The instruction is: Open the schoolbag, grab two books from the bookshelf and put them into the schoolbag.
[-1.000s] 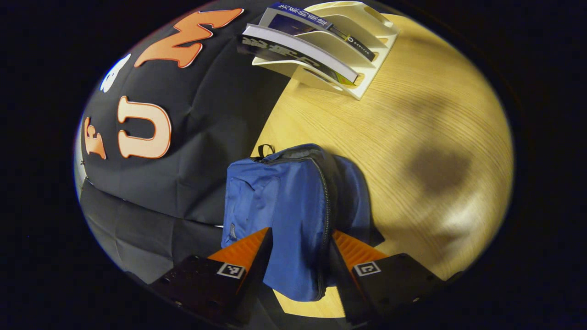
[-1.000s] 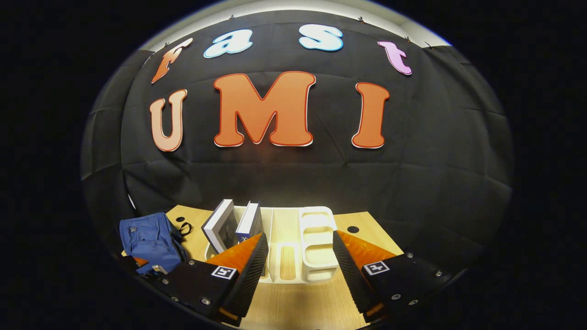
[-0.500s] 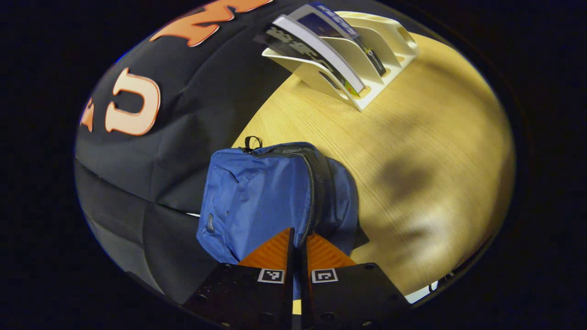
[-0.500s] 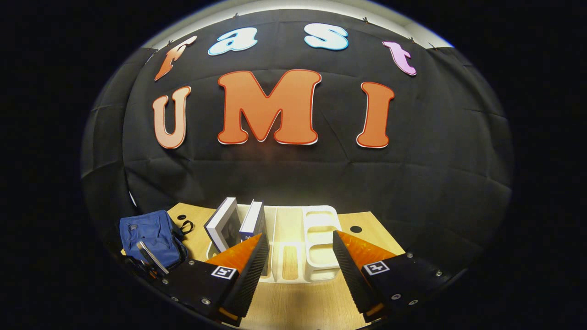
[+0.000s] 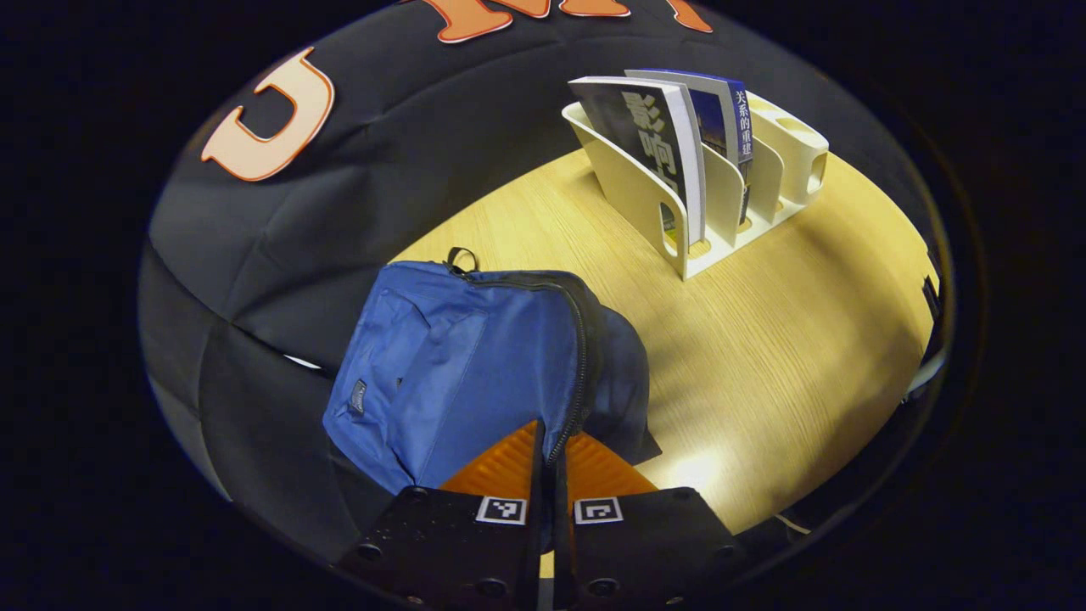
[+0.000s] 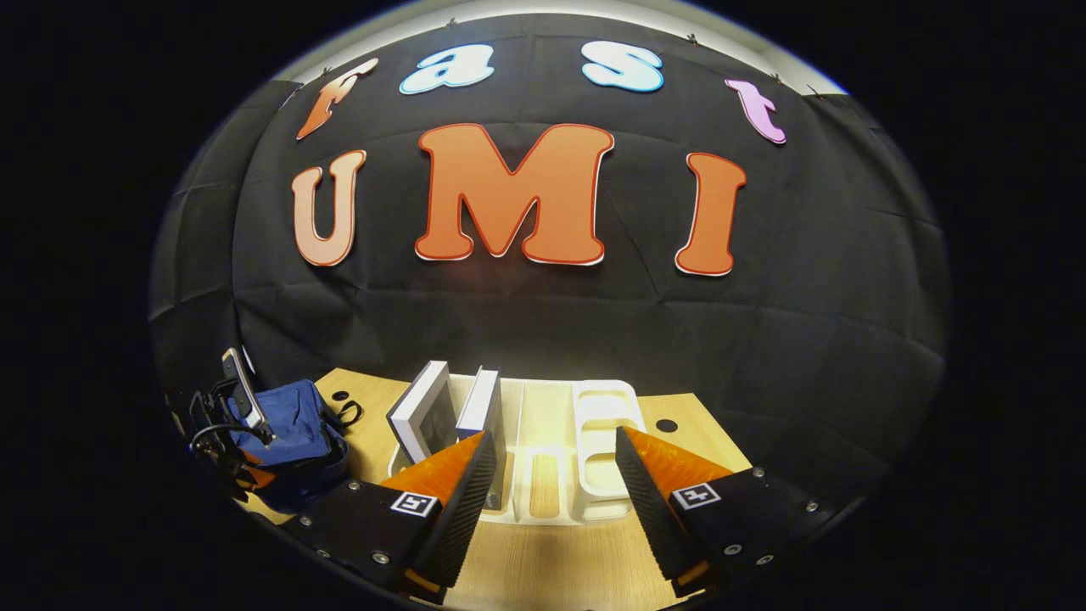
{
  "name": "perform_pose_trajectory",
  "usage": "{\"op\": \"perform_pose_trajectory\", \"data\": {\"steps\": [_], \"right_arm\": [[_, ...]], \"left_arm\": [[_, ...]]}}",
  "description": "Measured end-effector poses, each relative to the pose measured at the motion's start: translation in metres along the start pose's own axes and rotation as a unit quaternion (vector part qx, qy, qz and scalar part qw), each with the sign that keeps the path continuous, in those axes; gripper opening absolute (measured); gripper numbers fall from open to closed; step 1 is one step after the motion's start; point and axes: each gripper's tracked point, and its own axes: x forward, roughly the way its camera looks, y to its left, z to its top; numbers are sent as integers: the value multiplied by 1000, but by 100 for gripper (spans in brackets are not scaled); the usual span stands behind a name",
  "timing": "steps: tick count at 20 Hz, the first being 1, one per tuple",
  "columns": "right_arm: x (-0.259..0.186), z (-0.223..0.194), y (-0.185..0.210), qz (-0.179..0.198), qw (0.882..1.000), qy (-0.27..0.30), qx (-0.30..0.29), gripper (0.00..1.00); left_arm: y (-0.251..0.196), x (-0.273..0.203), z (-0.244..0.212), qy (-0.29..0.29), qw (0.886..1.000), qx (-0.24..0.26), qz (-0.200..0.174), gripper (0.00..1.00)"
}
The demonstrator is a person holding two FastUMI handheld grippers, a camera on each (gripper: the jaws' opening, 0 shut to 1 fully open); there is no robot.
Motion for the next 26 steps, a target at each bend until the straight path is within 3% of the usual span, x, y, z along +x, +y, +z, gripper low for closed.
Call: {"op": "perform_pose_trajectory", "data": {"steps": [5, 10, 18, 26], "right_arm": [[-1, -2, -5, -7, 1000, 2, -2, 85], [5, -2, 3, 3, 1000, 6, -6, 85], [37, 6, 88, 79, 996, 46, -20, 85], [95, -9, 152, 85, 985, 125, -83, 85]], "left_arm": [[-3, -5, 12, -4, 1000, 11, -6, 6], [25, -23, 36, -23, 998, -53, -37, 5], [94, -58, 69, -61, 979, -175, -89, 5], [139, -72, 91, -88, 956, -238, -150, 4]]}}
